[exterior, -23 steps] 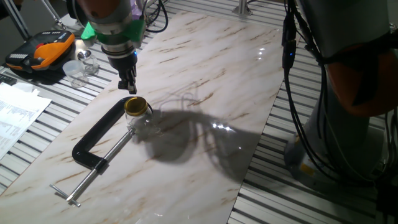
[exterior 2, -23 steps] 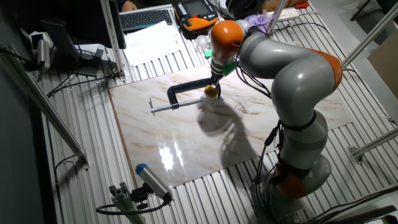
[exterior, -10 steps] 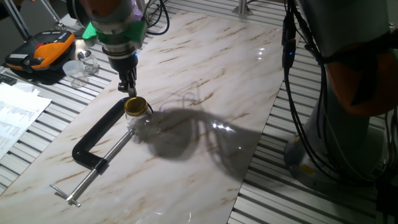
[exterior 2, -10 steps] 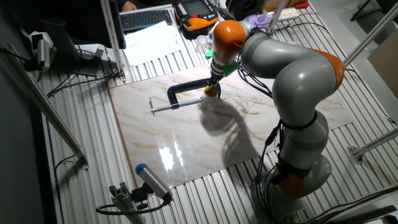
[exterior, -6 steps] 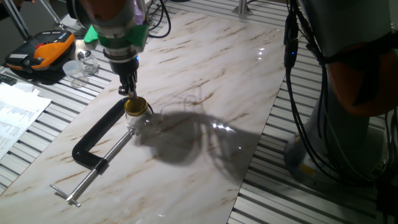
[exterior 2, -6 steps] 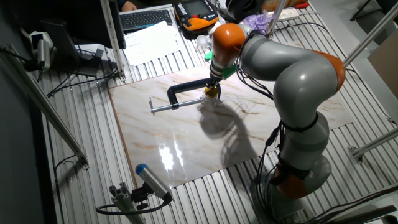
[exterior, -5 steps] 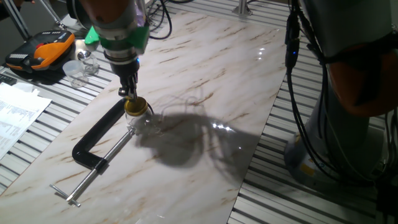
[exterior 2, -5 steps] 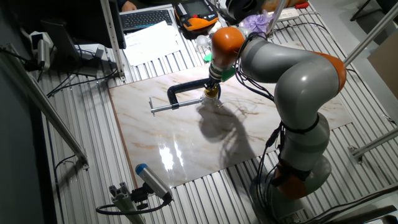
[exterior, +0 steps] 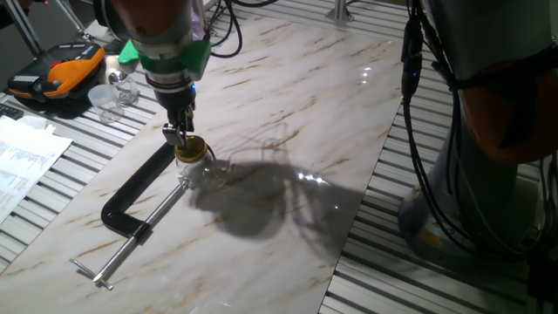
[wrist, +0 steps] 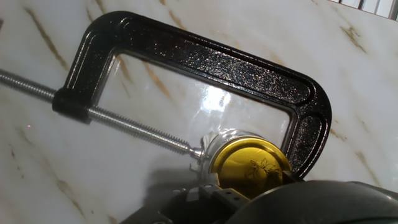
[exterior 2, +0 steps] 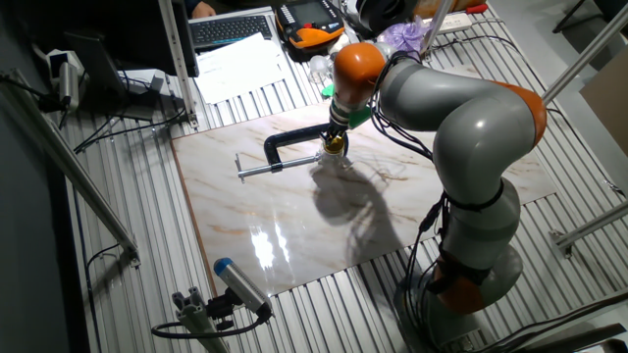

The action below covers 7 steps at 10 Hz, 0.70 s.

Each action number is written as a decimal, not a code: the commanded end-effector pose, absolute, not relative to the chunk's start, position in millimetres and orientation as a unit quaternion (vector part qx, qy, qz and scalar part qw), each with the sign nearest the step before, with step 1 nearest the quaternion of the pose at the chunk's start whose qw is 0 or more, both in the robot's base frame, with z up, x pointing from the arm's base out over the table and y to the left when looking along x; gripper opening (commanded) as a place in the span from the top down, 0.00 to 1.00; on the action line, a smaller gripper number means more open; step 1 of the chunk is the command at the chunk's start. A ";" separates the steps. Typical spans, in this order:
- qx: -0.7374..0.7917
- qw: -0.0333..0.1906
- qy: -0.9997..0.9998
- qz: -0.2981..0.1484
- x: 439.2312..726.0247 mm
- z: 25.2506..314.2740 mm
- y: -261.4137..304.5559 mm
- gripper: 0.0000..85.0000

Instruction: Screw the lid onto the jar

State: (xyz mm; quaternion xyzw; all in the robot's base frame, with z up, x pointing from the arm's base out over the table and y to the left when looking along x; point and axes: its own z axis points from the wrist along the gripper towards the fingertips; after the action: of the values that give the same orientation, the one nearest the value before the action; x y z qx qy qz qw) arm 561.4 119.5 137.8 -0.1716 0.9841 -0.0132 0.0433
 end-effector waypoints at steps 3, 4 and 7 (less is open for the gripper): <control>-0.172 0.043 0.984 -0.014 562.3 137.0 119.2 0.40; -0.166 0.045 0.985 -0.015 562.5 136.7 119.0 0.40; -0.150 0.049 0.987 -0.020 563.4 135.7 118.3 0.20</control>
State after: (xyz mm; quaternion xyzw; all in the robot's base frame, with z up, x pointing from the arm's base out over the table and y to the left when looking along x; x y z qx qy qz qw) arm 563.5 118.1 135.6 -0.1502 0.9872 -0.0199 0.0493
